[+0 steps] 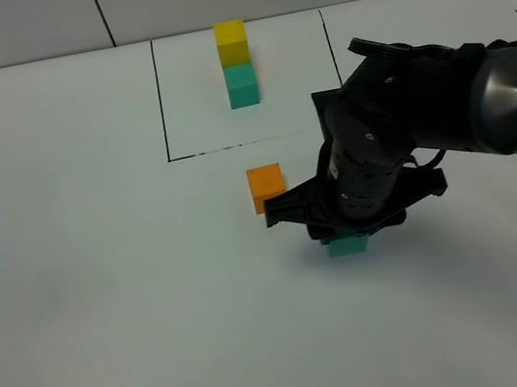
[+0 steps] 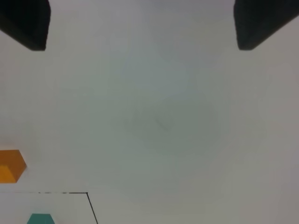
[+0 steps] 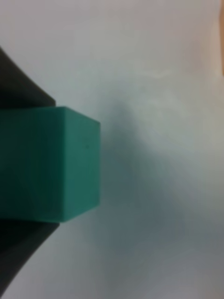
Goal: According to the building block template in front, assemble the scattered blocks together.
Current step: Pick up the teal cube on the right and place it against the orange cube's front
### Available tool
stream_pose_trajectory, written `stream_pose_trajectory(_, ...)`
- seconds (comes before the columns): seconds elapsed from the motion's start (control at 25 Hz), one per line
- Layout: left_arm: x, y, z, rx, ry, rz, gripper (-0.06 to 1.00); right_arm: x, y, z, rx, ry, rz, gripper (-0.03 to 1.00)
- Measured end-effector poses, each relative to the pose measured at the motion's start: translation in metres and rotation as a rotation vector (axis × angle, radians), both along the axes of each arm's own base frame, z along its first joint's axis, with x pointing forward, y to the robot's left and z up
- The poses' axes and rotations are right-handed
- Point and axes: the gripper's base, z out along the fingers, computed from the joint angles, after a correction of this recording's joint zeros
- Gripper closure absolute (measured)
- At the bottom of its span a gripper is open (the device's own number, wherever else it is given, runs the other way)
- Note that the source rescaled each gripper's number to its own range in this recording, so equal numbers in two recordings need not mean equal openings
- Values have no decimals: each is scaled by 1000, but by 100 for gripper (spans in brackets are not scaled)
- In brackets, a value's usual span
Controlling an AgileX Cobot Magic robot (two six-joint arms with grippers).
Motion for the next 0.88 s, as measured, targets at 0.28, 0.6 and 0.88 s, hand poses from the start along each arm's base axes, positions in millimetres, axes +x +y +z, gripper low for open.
stream_pose_trajectory(0.28, 0, 0, 0, 0, 0, 0, 19, 11, 34, -4, -3, 9, 24, 94)
stream_pose_trajectory(0.6, 0, 0, 0, 0, 0, 0, 19, 28, 53, -13, 0, 34, 4, 94)
stream_pose_trajectory(0.88, 0, 0, 0, 0, 0, 0, 19, 29, 68, -22, 24, 28, 16, 94)
